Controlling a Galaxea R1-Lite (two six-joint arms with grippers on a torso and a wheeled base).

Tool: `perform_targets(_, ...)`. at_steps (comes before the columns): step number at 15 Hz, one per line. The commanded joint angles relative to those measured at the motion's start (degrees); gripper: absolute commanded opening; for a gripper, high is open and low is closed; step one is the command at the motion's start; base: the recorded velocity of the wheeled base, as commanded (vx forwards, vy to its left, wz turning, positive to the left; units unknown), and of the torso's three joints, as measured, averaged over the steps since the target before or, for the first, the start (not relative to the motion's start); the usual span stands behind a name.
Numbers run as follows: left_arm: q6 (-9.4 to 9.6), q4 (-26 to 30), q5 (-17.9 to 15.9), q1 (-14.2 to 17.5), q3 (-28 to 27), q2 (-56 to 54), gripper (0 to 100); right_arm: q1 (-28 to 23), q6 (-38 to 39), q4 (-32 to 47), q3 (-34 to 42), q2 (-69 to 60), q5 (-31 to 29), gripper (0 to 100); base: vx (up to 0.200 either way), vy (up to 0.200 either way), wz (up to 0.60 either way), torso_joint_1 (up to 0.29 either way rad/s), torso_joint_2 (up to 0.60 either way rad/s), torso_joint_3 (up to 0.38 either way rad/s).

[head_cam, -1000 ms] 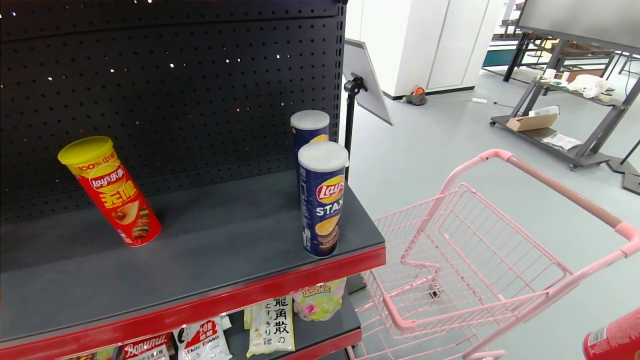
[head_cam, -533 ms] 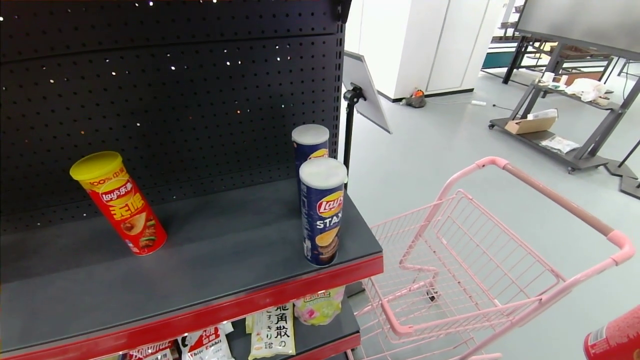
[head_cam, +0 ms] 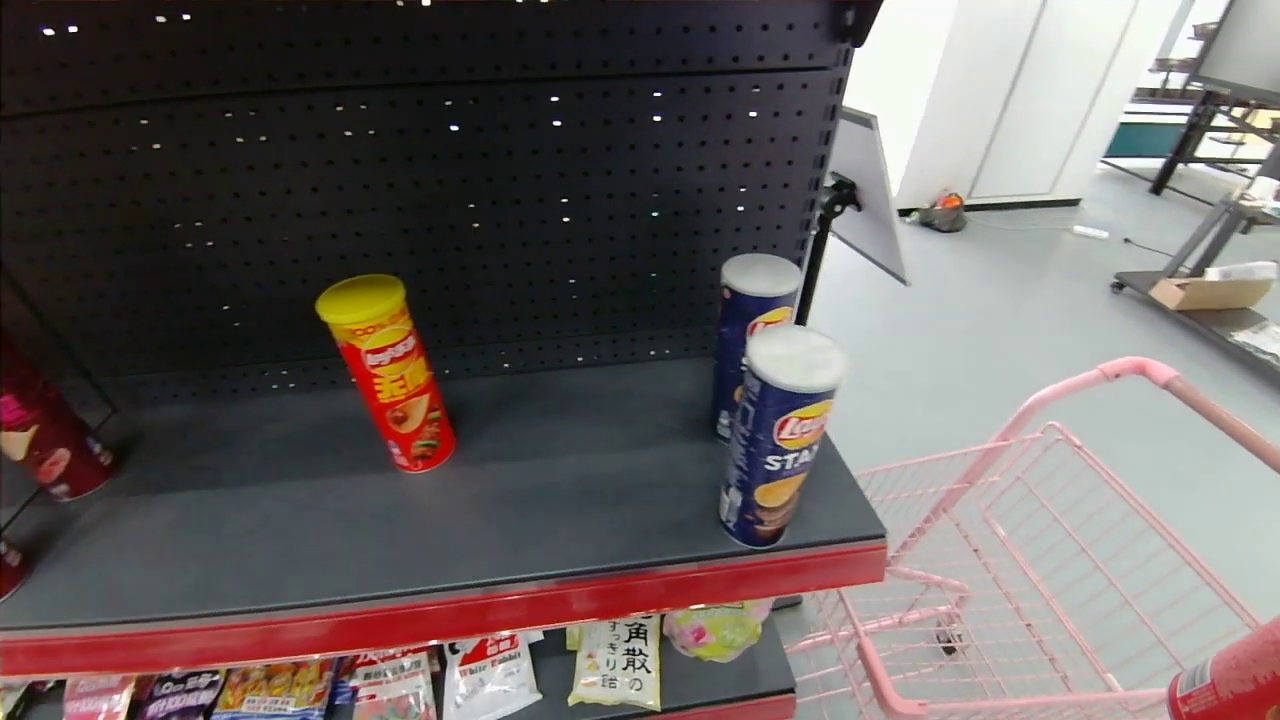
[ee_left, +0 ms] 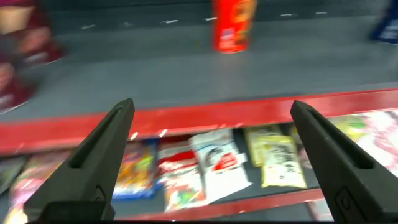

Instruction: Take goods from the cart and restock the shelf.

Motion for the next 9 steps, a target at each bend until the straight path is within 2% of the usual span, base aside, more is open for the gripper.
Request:
perform_targets(1, -0.01, 0.04, 0.02, -0.02, 0.0, 0.04, 100, 0.02, 0.0, 0.03, 0.27, 0.08, 0.05, 0, 0.0, 0.0, 0.6, -0.002, -0.01, -0.002)
perform_targets(2, -0.01, 0.04, 0.02, -0.02, 0.0, 0.04, 100, 0.02, -0.08, 0.03, 0.53, 0.08, 0.05, 0, 0.0, 0.0, 0.6, 0.007, 0.0, -0.002)
perform_targets(9, -0.01, 0.04, 0.02, -0.02, 0.0, 0.04, 100, -0.34, 0.53, -0.05, 6.51, -8.62, -1.35, 0, 0.0, 0.0, 0.0, 0.0, 0.0, 0.0)
